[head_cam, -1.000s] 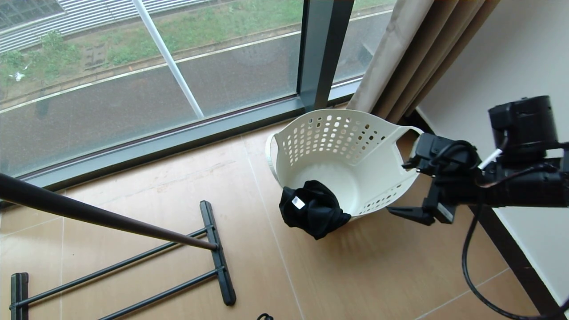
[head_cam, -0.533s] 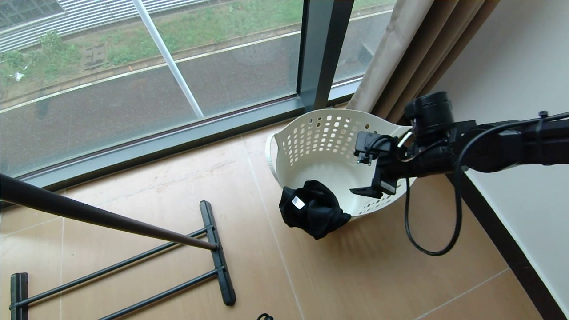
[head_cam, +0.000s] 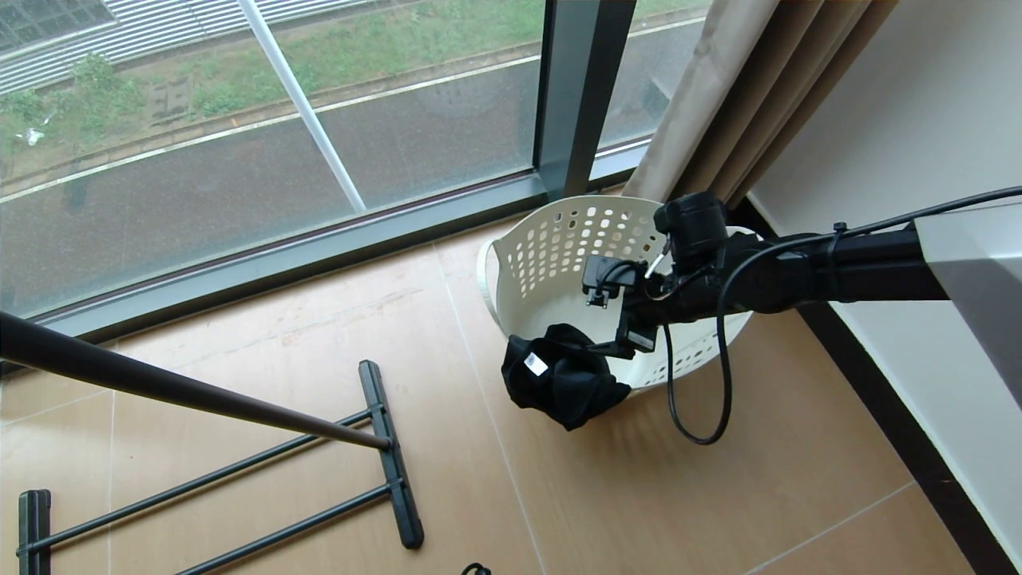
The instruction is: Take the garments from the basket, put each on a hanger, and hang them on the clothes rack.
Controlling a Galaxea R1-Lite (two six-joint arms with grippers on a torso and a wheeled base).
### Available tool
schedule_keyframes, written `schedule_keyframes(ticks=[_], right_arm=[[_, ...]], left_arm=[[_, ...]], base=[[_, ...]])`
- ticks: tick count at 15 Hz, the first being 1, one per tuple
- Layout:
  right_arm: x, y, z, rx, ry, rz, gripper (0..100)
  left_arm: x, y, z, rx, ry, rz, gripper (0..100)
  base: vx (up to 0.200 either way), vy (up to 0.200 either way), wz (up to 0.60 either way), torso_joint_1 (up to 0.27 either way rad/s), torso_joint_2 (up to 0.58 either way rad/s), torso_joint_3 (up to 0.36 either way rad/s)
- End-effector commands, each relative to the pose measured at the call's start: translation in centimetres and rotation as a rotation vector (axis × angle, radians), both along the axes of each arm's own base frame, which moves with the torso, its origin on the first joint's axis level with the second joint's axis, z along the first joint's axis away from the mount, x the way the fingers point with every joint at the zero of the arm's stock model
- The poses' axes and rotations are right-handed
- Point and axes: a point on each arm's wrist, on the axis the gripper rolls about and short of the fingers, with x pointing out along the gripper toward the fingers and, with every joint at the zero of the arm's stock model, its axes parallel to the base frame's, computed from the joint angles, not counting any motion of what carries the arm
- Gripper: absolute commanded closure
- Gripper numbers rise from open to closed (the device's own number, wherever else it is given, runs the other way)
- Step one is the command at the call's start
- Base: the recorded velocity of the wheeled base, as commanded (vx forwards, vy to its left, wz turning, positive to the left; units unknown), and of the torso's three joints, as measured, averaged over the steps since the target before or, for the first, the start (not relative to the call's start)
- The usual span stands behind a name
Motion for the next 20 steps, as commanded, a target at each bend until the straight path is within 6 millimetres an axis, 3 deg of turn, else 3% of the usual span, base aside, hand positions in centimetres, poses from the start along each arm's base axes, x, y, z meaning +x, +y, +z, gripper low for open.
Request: schedule_keyframes(ticks=[1, 20], right_arm=[[0.6, 1.0, -1.3, -0.009, 0.020, 0.017, 0], [3.1, 3.8, -4.5, -0.040, 0.038, 0.027, 0]], left_arm=[[0.0, 0.0, 0.0, 0.000, 0.000, 0.000, 0], [0.0, 0.0, 0.0, 0.000, 0.000, 0.000, 0]], base=[[0.000, 0.000, 0.00, 0.000, 0.00, 0.000], [0.000, 0.000, 0.00, 0.000, 0.00, 0.000]])
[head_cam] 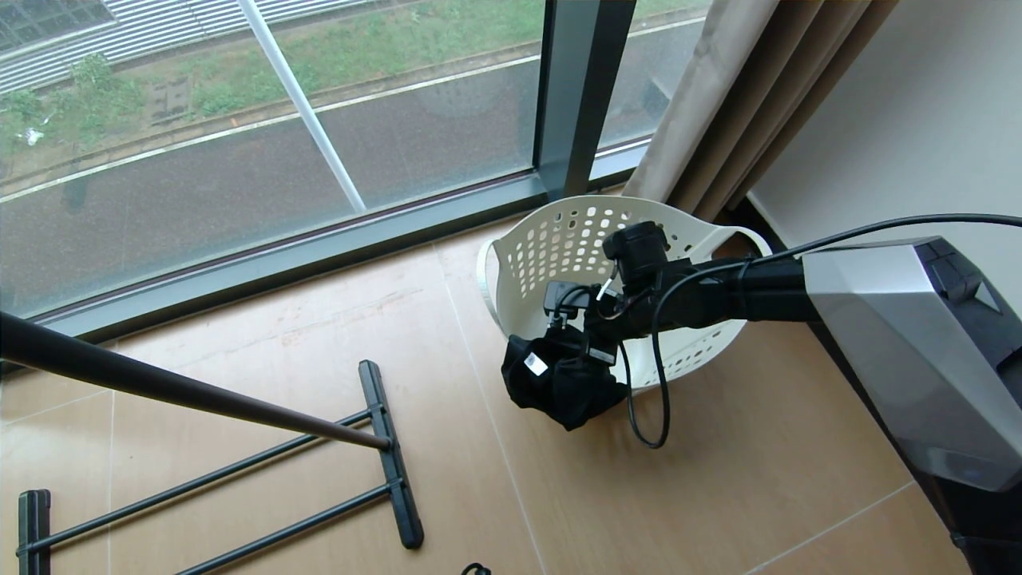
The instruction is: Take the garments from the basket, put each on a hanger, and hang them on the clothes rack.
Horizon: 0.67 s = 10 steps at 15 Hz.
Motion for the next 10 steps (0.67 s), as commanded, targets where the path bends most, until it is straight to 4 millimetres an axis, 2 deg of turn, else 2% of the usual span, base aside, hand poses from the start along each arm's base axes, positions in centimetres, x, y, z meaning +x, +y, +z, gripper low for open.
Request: schedule_keyframes(ticks=[1, 10], right_arm=[[0.4, 0.2, -0.6, -0.003, 0.001, -0.001, 0], [1.6, 0.6, -2.0, -0.002, 0.012, -0.011, 0]], left_arm=[[0.0, 0.0, 0.0, 0.000, 0.000, 0.000, 0], [0.0, 0.0, 0.0, 0.000, 0.000, 0.000, 0]], base=[[0.000, 0.000, 0.00, 0.000, 0.00, 0.000], [0.000, 0.000, 0.00, 0.000, 0.00, 0.000]])
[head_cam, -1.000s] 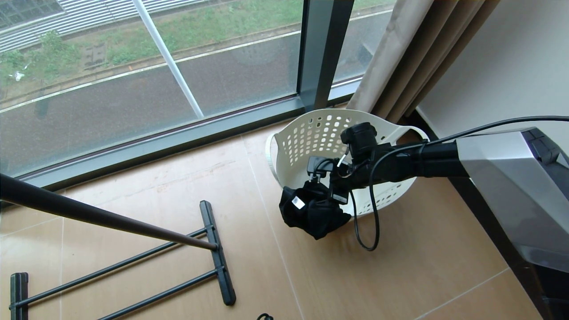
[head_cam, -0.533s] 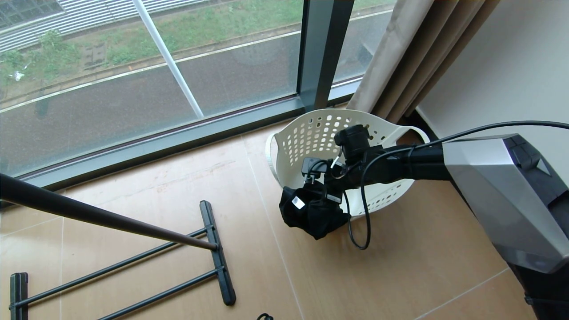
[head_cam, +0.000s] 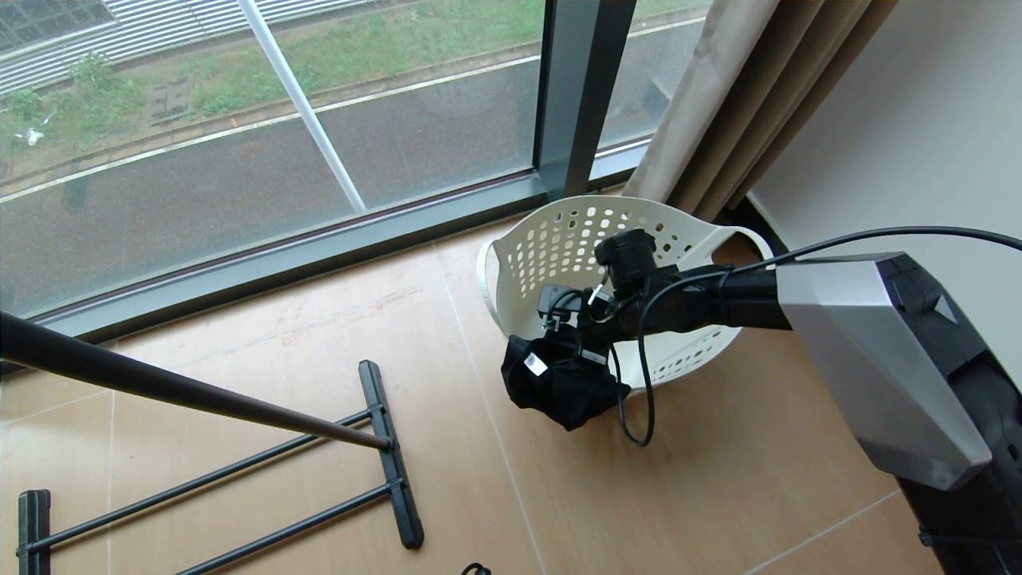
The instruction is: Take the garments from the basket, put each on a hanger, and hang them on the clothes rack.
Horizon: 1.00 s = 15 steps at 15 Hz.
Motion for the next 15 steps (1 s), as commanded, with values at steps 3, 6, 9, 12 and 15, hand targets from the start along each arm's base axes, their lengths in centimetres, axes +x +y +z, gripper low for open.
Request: schedule_keyframes(ticks=[3, 6, 9, 12, 15], right_arm=[[0.26, -0.10, -1.56, -0.021, 0.046, -0.004, 0], [0.26, -0.10, -1.56, -0.021, 0.046, -0.004, 0], [0.27, -0.10, -1.64, -0.020, 0.048, -0.005, 100], [0.22, -0.03, -1.56, -0.005, 0.058, -0.021, 100], [0.15, -0.06, -1.10, 0.009, 0.057, -0.031, 100]], left_arm=[[0.00, 0.00, 0.00, 0.000, 0.000, 0.000, 0], [0.00, 0.00, 0.00, 0.000, 0.000, 0.000, 0], [0.00, 0.00, 0.00, 0.000, 0.000, 0.000, 0], [0.00, 0.00, 0.00, 0.000, 0.000, 0.000, 0], [0.00, 0.00, 0.00, 0.000, 0.000, 0.000, 0]], base=[[0.000, 0.000, 0.00, 0.000, 0.00, 0.000], [0.000, 0.000, 0.00, 0.000, 0.00, 0.000], [0.000, 0.000, 0.00, 0.000, 0.00, 0.000], [0.000, 0.000, 0.00, 0.000, 0.00, 0.000], [0.000, 0.000, 0.00, 0.000, 0.00, 0.000]])
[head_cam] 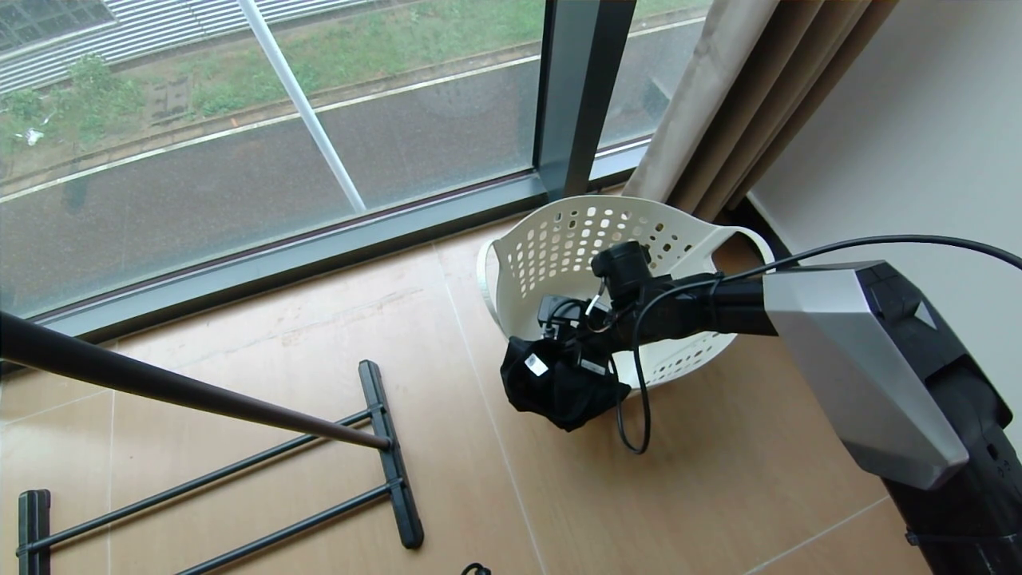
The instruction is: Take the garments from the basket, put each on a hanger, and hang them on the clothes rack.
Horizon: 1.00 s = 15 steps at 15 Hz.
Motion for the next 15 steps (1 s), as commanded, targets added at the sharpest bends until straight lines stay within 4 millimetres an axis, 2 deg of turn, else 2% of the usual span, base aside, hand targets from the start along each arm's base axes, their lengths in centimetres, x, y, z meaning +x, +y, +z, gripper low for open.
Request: schedule_keyframes(ticks=[1, 3, 7, 8, 10, 13, 15], right_arm=[[-0.1, 0.0, 0.8, 0.013, -0.008, -0.005, 100], [-0.3, 0.0, 1.6, 0.022, -0.022, -0.005, 100], [-0.3, -0.1, 1.7, 0.024, -0.022, -0.007, 100], [-0.5, -0.1, 2.5, 0.035, -0.035, -0.009, 100], [-1.3, -0.4, 5.6, 0.064, -0.089, -0.009, 100], [-3.3, -0.5, 8.1, 0.074, -0.105, 0.007, 100], [-6.0, -0.7, 10.8, 0.088, -0.128, 0.026, 100]], left_arm=[[0.0, 0.0, 0.0, -0.001, 0.000, 0.001, 0], [0.0, 0.0, 0.0, -0.001, 0.000, 0.001, 0], [0.0, 0.0, 0.0, -0.001, 0.000, 0.001, 0], [0.0, 0.0, 0.0, -0.001, 0.000, 0.001, 0], [0.0, 0.0, 0.0, -0.001, 0.000, 0.001, 0], [0.0, 0.0, 0.0, -0.001, 0.000, 0.001, 0], [0.0, 0.0, 0.0, -0.001, 0.000, 0.001, 0]], base=[[0.000, 0.000, 0.00, 0.000, 0.00, 0.000], [0.000, 0.000, 0.00, 0.000, 0.00, 0.000], [0.000, 0.000, 0.00, 0.000, 0.00, 0.000], [0.000, 0.000, 0.00, 0.000, 0.00, 0.000], [0.000, 0.000, 0.00, 0.000, 0.00, 0.000], [0.000, 0.000, 0.00, 0.000, 0.00, 0.000], [0.000, 0.000, 0.00, 0.000, 0.00, 0.000]])
